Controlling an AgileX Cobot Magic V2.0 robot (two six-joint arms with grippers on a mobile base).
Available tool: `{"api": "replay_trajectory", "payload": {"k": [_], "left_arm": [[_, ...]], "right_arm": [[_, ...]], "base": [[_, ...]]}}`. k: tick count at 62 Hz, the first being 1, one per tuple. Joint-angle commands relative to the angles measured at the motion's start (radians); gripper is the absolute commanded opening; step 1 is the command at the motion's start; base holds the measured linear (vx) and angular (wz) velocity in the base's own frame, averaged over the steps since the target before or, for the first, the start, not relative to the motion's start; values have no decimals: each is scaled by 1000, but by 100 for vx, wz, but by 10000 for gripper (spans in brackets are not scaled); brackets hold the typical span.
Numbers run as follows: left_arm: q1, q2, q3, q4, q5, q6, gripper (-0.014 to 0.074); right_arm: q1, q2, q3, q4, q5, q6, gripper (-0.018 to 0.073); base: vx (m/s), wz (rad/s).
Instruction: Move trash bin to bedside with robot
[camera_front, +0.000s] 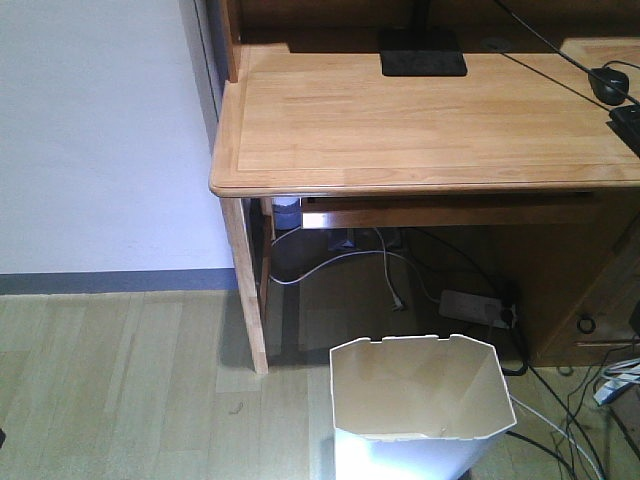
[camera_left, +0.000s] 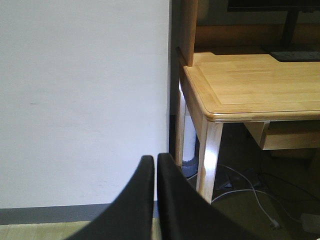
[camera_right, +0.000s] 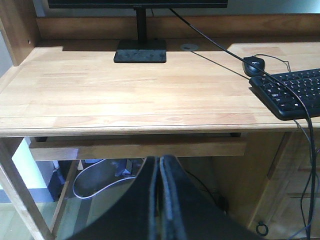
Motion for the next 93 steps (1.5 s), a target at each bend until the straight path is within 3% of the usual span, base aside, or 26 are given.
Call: {"api": "replay_trajectory", "payload": {"k": [1,24,33,56,82,93], "left_arm": [[-6,-14,19,-2,-69,-4,-6],[-6,-14,19,-2,-69,-4,-6],[-6,-14,19,-2,-69,-4,-6],[-6,-14,19,-2,-69,-4,-6],[-6,-14,19,-2,-69,-4,-6],[-6,-14,19,-2,-69,-4,-6]], "right_arm": [[1,12,-36,0,-79,-6,64],[1,12,-36,-6,-79,-6,388],[1,12,-36,-6,-78,-10,468],[2,13,-39,16,-86,2,477],[2,222,-193,79,178,1,477],[2,370,-315,79,353,-10,477]], "base": [[0,0],[0,0],[0,0],[0,0],[0,0],[0,0]]}}
